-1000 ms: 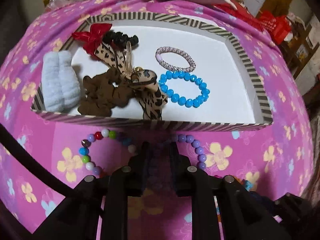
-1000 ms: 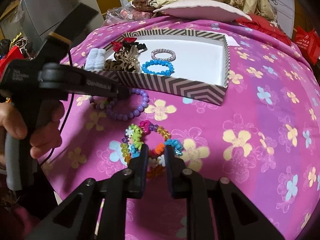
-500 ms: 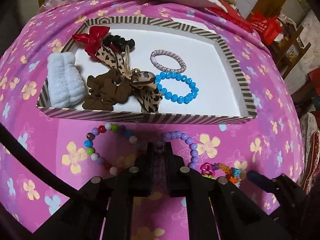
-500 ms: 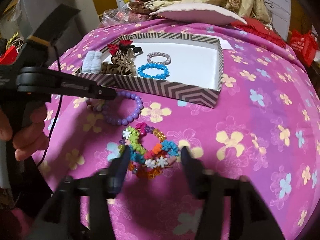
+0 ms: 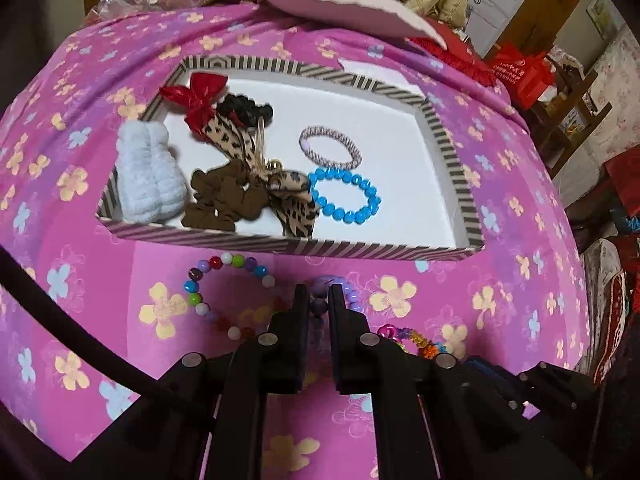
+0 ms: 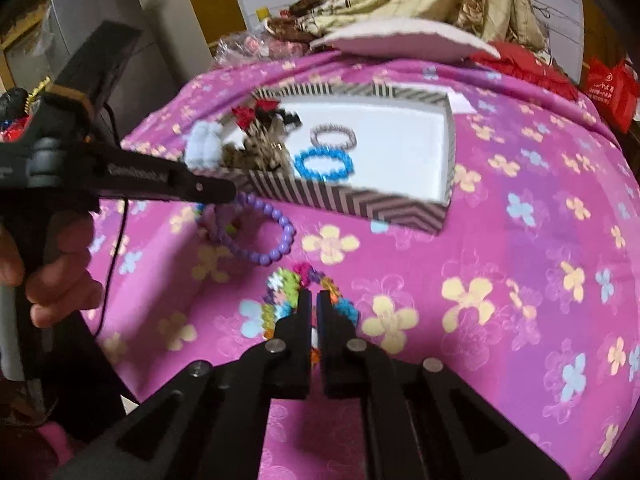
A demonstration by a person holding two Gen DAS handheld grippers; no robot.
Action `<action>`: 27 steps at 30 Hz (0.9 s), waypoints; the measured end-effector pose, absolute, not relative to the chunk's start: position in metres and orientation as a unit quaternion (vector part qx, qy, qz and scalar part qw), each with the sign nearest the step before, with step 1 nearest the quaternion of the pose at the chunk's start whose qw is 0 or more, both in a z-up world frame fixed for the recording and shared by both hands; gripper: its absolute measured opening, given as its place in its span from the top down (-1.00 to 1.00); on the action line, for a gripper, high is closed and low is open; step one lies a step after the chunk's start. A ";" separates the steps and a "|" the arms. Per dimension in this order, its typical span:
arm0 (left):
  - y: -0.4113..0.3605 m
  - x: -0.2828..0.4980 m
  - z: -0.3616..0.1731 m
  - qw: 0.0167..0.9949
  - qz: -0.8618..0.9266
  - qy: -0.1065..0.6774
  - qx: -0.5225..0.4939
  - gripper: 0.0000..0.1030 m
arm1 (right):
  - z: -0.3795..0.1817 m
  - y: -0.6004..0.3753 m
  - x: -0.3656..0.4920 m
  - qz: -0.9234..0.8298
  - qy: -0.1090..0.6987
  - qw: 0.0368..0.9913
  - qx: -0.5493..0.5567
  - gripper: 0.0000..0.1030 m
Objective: Organize jewelry
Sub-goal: 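Grasp the purple bead bracelet with the left tool while the right tool grasps the flower-charm bracelet, then carry both bracelets into the box and open both tools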
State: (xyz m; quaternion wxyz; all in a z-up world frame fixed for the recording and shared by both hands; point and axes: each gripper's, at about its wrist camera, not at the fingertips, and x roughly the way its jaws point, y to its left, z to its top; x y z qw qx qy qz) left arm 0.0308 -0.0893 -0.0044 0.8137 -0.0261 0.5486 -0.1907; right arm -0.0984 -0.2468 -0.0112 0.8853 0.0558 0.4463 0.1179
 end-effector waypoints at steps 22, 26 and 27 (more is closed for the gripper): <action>-0.086 0.025 -0.004 0.811 -0.189 0.553 -0.033 0.49 | -0.051 -0.223 -0.078 0.163 0.502 0.849 -0.014 0.76; -0.084 0.026 0.005 0.812 -0.195 0.548 -0.039 0.49 | -0.025 -0.234 -0.086 0.168 0.475 0.863 0.027 0.77; -0.084 0.026 0.008 0.813 -0.197 0.547 -0.042 0.49 | -0.017 -0.236 -0.087 0.170 0.467 0.867 0.035 0.77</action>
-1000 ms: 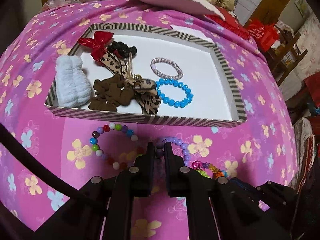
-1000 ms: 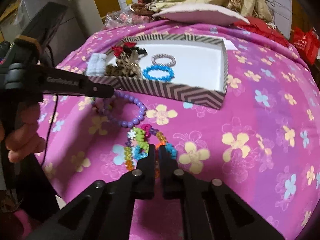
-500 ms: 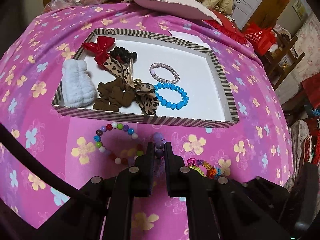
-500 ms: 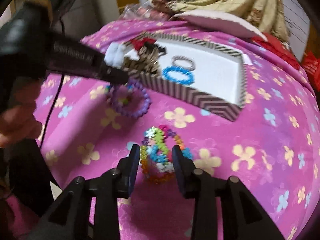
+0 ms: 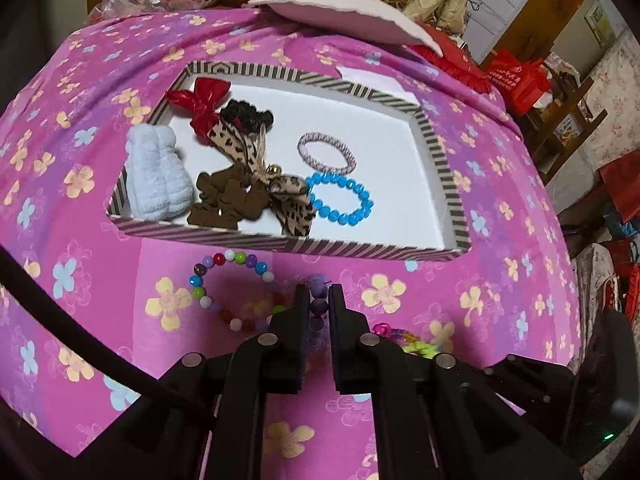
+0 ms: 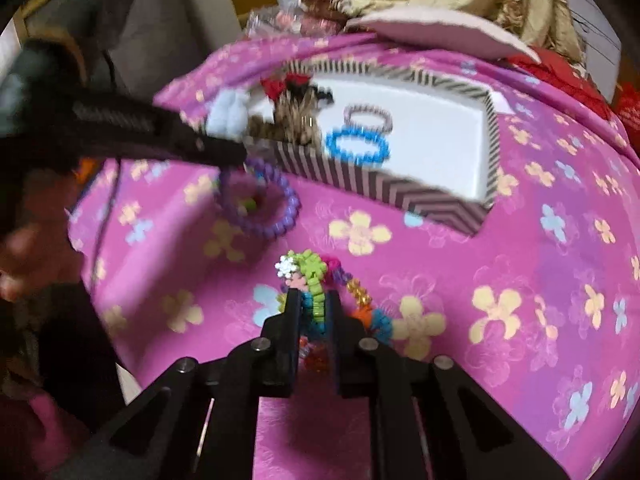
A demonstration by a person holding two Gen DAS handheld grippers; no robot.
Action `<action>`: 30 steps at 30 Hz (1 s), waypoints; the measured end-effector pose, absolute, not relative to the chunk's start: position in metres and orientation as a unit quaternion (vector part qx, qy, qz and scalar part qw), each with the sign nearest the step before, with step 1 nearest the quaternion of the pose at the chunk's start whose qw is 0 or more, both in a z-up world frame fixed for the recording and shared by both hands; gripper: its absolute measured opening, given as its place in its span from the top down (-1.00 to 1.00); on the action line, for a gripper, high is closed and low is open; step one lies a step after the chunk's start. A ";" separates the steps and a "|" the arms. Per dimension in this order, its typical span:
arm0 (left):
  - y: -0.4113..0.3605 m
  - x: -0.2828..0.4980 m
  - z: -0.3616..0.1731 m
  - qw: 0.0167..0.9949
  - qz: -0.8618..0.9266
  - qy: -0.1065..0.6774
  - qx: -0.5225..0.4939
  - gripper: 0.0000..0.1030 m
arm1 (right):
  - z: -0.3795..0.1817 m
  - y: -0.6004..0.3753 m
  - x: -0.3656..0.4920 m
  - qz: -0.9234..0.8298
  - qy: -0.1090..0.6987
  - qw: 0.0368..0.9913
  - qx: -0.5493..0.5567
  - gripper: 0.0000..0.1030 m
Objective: Organize jewelry
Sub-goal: 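Carry both bracelets into the box and open both tools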
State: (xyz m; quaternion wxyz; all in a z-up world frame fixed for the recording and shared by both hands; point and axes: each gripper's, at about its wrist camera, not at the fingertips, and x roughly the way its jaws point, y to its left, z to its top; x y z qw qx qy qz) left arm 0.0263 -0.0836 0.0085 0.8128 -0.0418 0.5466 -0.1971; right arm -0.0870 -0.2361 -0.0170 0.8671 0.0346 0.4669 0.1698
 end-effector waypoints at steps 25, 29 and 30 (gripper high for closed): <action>-0.078 0.054 0.082 0.851 -0.184 0.491 -0.019 0.49 | 0.059 -0.247 -0.047 0.149 0.390 0.906 0.066 0.77; -0.082 0.066 0.081 0.855 -0.175 0.489 -0.006 0.49 | 0.054 -0.251 -0.033 0.143 0.396 0.904 0.069 0.77; -0.083 0.069 0.081 0.855 -0.174 0.489 -0.004 0.49 | 0.052 -0.253 -0.030 0.141 0.398 0.904 0.070 0.77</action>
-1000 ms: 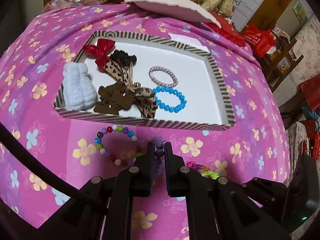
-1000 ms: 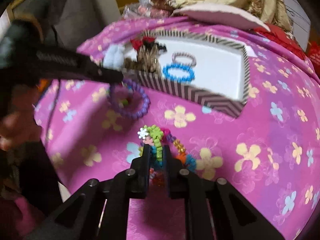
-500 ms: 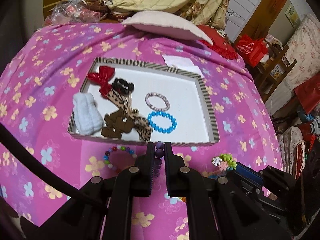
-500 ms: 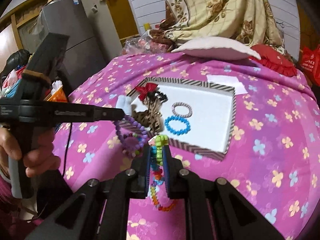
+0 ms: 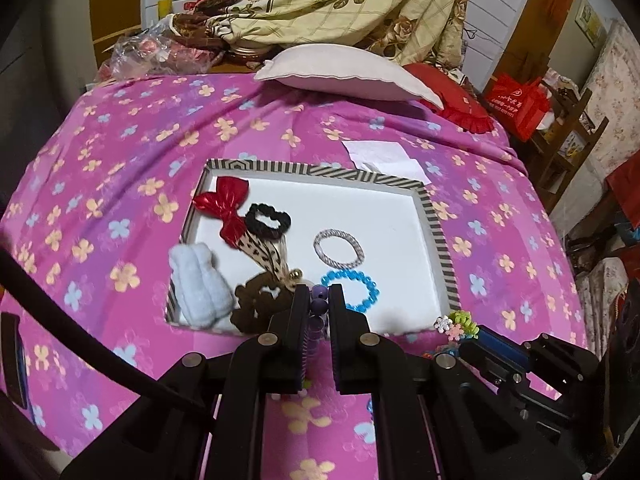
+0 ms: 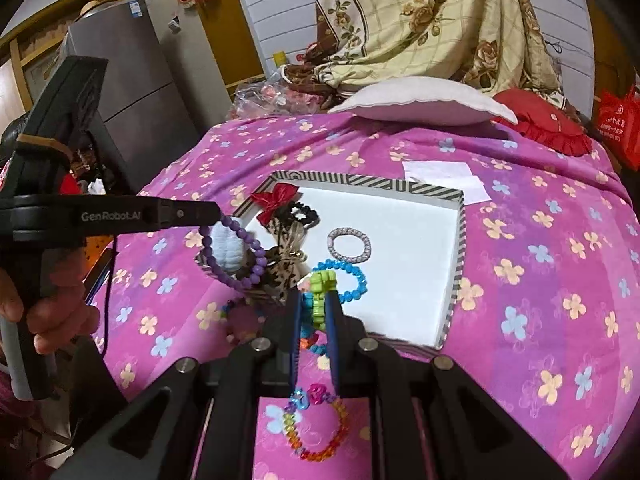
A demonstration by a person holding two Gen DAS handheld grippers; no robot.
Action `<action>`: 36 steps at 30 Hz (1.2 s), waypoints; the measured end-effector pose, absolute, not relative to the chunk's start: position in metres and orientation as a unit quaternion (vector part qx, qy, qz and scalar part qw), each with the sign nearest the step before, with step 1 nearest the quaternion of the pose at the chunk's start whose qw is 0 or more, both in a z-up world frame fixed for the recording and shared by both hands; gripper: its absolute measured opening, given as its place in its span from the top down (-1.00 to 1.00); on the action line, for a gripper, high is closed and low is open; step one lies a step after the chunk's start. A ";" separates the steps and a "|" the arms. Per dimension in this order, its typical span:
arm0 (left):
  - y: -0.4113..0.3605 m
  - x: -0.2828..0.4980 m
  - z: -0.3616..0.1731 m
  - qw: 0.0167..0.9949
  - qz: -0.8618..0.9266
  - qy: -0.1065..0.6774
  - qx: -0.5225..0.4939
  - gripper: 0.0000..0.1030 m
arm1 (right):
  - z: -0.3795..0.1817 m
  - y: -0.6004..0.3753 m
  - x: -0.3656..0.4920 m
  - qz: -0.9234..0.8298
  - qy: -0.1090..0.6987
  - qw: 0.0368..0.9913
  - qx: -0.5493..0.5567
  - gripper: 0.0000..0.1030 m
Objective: Organize jewelry
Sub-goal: 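Carry both bracelets into the box and open both tools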
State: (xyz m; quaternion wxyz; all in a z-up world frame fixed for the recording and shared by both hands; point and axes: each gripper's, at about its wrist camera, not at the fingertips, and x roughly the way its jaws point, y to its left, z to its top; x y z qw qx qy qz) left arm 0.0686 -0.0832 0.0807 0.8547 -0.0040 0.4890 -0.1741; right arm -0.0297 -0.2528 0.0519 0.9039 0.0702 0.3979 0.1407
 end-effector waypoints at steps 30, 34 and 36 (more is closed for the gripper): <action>-0.117 0.209 -0.002 0.831 -0.130 0.540 0.029 0.49 | -0.012 -0.262 0.157 0.080 0.477 0.874 0.052 0.78; -0.103 0.218 -0.018 0.826 -0.108 0.552 0.020 0.49 | -0.027 -0.254 0.179 0.080 0.487 0.868 0.056 0.78; -0.099 0.220 -0.024 0.825 -0.102 0.555 0.018 0.49 | -0.033 -0.251 0.187 0.083 0.490 0.866 0.062 0.78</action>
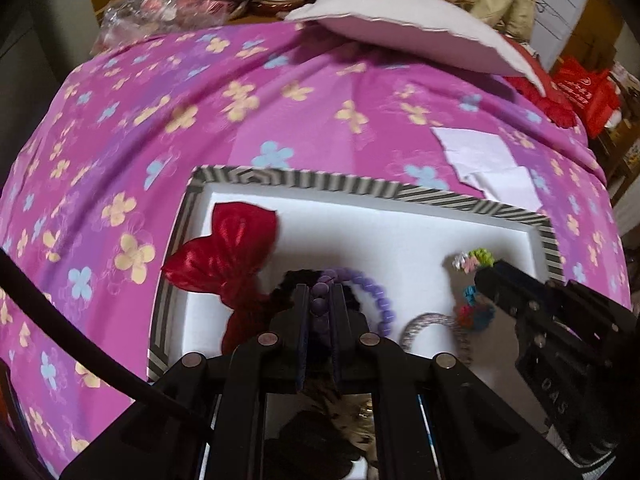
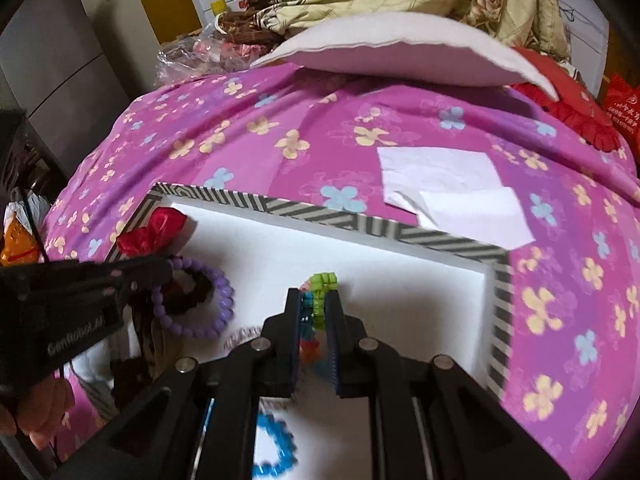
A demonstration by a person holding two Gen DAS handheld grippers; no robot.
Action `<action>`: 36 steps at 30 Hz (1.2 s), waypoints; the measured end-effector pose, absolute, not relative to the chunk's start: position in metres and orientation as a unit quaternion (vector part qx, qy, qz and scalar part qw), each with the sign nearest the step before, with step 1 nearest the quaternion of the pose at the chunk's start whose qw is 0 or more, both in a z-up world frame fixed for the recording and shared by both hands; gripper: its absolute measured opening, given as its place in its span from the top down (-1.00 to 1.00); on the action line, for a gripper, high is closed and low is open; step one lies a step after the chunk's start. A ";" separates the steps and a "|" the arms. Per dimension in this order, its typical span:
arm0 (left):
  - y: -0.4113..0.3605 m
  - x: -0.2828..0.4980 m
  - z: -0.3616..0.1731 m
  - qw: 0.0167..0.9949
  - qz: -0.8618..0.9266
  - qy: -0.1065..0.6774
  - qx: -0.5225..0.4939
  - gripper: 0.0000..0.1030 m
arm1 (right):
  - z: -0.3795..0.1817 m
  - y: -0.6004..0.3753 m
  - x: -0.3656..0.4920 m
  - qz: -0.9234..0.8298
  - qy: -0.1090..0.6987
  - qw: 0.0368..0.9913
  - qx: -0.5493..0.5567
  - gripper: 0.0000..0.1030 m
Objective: Organize jewelry
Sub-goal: 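Carry both bracelets into the box and open both tools, then withdraw both tools from the box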
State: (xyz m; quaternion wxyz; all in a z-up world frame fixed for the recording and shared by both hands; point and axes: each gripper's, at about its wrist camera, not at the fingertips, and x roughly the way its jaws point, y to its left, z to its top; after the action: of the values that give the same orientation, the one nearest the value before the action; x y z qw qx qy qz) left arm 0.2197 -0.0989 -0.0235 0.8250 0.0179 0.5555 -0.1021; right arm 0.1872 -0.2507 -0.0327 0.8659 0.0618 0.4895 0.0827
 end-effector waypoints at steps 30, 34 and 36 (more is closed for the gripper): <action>-0.076 0.134 0.019 0.863 -0.101 0.494 0.028 0.23 | 0.003 -0.263 0.082 0.071 0.460 0.879 0.101 0.03; -0.073 0.112 0.025 0.870 -0.102 0.482 0.028 0.23 | 0.014 -0.257 0.058 0.066 0.447 0.887 0.097 0.02; -0.070 0.102 0.027 0.872 -0.100 0.478 0.025 0.23 | 0.017 -0.254 0.047 0.065 0.444 0.889 0.093 0.01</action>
State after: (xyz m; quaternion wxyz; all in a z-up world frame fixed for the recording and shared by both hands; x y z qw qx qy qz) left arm 0.1017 -0.0703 0.0267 0.8724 0.0253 0.4777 -0.1000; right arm 0.0470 -0.2541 0.0168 0.8887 0.0933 0.4441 0.0648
